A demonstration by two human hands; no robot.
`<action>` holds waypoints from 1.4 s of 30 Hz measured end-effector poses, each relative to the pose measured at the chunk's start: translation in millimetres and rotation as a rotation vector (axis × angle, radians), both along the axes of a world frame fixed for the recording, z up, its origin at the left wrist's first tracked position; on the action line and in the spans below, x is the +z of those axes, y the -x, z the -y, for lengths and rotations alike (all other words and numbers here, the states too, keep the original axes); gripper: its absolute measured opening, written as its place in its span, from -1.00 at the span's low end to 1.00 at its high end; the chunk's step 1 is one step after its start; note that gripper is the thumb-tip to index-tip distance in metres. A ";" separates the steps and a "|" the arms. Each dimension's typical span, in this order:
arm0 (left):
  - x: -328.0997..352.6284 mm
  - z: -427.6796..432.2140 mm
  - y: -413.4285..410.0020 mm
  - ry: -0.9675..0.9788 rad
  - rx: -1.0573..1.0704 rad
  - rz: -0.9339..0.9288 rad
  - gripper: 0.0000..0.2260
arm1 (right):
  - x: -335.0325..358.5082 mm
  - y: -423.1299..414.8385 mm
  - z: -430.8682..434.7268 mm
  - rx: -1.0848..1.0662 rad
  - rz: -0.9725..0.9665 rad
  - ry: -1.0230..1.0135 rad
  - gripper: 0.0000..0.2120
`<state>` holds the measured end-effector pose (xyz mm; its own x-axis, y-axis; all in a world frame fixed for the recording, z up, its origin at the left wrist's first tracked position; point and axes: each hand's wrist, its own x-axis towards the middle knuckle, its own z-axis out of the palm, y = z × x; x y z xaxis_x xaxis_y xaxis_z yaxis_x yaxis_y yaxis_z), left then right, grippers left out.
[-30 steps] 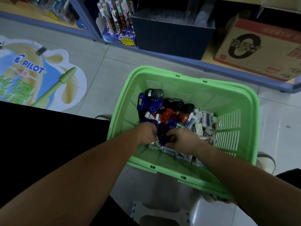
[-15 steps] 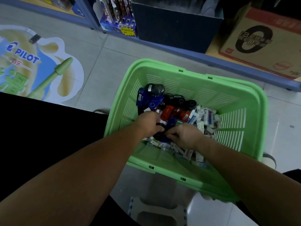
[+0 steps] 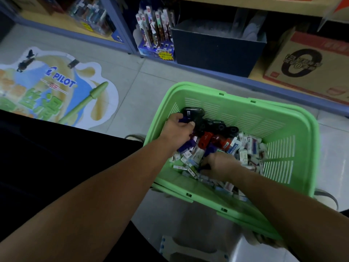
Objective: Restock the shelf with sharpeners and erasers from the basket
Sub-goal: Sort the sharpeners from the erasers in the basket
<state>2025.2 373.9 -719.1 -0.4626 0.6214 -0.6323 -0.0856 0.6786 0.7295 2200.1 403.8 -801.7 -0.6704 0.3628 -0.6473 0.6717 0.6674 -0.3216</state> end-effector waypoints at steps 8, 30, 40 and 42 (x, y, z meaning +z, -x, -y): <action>-12.4 15.1 -2.7 0.072 -0.153 -0.115 -0.78 | 4.9 -4.0 0.4 -0.226 -0.039 0.091 -0.67; -42.6 32.6 3.0 0.423 -0.599 -0.128 -0.53 | 5.5 1.1 -23.0 -0.600 -0.122 0.479 -0.85; -55.3 36.3 2.0 0.387 -0.637 -0.332 -0.60 | 44.9 8.1 -43.4 -1.148 -0.616 0.652 -0.57; -55.7 37.3 4.1 0.397 -0.682 -0.356 -0.58 | 42.6 6.8 -39.0 -0.954 -0.541 0.356 -0.53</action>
